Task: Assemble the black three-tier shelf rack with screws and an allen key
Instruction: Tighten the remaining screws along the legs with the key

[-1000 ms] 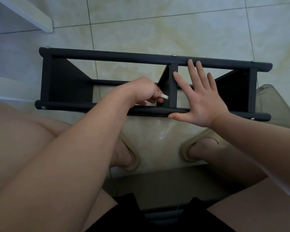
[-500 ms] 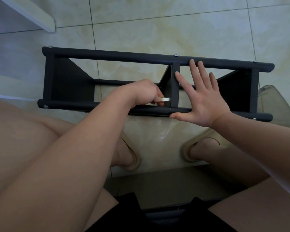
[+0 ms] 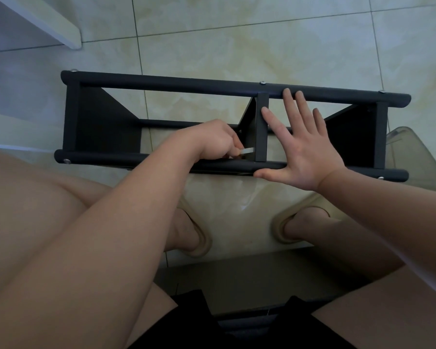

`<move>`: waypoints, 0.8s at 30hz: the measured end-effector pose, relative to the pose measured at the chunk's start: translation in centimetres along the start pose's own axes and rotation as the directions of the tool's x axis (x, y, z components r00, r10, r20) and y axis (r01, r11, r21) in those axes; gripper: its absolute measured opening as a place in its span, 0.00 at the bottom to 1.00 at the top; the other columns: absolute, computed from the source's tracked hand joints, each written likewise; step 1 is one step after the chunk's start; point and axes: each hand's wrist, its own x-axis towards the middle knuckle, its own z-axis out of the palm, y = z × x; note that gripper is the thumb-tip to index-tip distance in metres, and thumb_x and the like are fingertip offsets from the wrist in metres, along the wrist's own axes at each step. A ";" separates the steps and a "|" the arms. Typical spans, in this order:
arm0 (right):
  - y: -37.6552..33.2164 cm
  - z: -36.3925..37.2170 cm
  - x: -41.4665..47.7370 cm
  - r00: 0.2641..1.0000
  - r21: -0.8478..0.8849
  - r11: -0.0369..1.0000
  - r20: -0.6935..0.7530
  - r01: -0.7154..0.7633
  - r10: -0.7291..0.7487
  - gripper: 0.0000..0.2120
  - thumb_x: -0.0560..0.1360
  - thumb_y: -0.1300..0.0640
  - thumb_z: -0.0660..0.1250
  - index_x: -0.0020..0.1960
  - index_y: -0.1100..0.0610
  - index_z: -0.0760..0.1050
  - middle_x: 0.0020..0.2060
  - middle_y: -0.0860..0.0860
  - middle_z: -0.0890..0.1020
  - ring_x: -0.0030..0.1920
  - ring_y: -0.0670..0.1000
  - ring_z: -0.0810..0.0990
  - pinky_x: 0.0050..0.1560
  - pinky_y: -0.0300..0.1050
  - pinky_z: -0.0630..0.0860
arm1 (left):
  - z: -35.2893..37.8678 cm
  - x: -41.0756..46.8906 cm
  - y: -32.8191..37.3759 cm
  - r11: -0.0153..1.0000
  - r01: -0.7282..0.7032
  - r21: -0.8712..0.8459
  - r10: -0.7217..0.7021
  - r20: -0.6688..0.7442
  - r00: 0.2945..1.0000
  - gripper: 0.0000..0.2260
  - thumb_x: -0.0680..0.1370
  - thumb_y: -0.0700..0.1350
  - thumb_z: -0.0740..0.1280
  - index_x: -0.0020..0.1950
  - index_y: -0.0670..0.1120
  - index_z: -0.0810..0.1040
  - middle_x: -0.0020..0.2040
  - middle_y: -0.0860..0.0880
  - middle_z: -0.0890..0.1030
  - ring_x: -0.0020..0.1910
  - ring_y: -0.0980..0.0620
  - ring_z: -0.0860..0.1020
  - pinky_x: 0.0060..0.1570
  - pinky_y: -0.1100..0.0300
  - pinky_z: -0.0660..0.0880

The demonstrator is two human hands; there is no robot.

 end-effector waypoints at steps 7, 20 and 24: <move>0.1 0.1 0.0 1.000 -0.009 1.000 0.005 -0.001 0.001 0.54 0.68 0.18 0.53 0.83 0.47 0.45 0.82 0.58 0.40 0.81 0.62 0.39 0.76 0.72 0.50 | -0.4 0.0 0.2 0.996 -0.086 0.021 0.088 -0.126 0.988 0.11 0.75 0.42 0.71 0.36 0.58 0.82 0.40 0.58 0.83 0.42 0.60 0.79 0.44 0.61 0.73; 0.0 -0.1 0.0 1.000 -0.003 1.000 0.006 0.002 -0.002 0.54 0.68 0.18 0.51 0.84 0.48 0.46 0.82 0.59 0.41 0.81 0.62 0.39 0.77 0.72 0.50 | 1.4 0.7 1.5 0.858 0.021 -0.513 -0.101 -0.128 0.987 0.05 0.78 0.44 0.71 0.43 0.50 0.77 0.39 0.51 0.82 0.39 0.53 0.80 0.48 0.56 0.77; 0.0 0.0 0.0 1.000 -0.003 1.000 0.002 -0.002 0.002 0.54 0.68 0.18 0.52 0.84 0.48 0.46 0.82 0.59 0.41 0.81 0.62 0.39 0.77 0.72 0.50 | 1.5 0.7 1.5 0.846 0.009 -0.533 -0.148 -0.220 0.964 0.04 0.77 0.42 0.71 0.46 0.51 0.79 0.42 0.51 0.83 0.39 0.55 0.81 0.47 0.57 0.76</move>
